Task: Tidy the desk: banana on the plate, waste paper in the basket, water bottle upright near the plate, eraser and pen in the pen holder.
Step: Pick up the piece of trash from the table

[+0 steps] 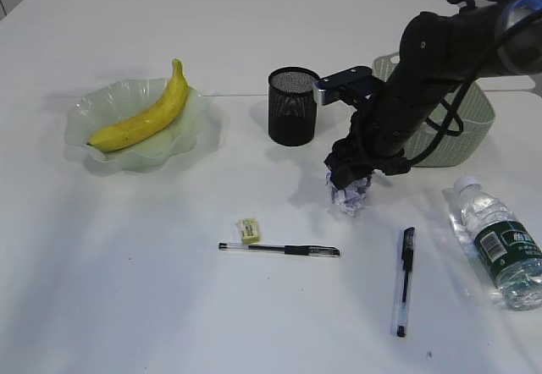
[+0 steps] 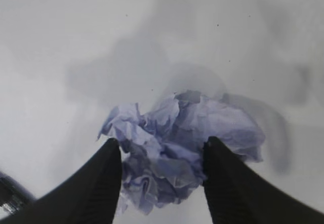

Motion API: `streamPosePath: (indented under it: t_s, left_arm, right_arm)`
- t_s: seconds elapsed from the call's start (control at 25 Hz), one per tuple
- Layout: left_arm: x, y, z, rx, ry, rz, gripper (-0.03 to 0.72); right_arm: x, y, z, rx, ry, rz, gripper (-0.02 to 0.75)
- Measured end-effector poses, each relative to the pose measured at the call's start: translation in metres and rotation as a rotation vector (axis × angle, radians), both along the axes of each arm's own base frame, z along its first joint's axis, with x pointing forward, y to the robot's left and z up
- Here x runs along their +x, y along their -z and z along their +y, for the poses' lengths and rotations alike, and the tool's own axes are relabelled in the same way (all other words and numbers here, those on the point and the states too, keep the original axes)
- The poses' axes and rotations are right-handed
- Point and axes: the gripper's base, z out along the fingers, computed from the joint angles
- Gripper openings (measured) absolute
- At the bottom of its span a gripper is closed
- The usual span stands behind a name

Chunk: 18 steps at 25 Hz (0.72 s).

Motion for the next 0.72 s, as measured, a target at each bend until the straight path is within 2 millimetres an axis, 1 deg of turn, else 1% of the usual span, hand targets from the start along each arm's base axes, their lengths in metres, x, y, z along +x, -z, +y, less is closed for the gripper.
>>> streamPosePath:
  t_s: [0.16, 0.44, 0.52, 0.72]
  left_arm:
    - [-0.0001, 0.0, 0.0001, 0.002, -0.001, 0.001, 0.307]
    - [-0.0019, 0.0015, 0.0009, -0.001, -0.015, 0.023, 0.307]
    - [-0.0021, 0.0016, 0.0011, 0.001, -0.017, 0.027, 0.307]
    - [-0.0035, 0.0021, 0.0024, 0.015, -0.027, 0.045, 0.307]
  right_arm:
    - [0.0001, 0.0006, 0.0, 0.0, 0.0, 0.001, 0.347]
    - [0.0001, 0.0004, 0.0009, 0.012, 0.007, 0.003, 0.344]
    - [0.0005, 0.0, 0.0014, 0.019, 0.011, 0.0, 0.367]
    - [0.0045, -0.0061, 0.0028, 0.027, 0.006, -0.023, 0.482]
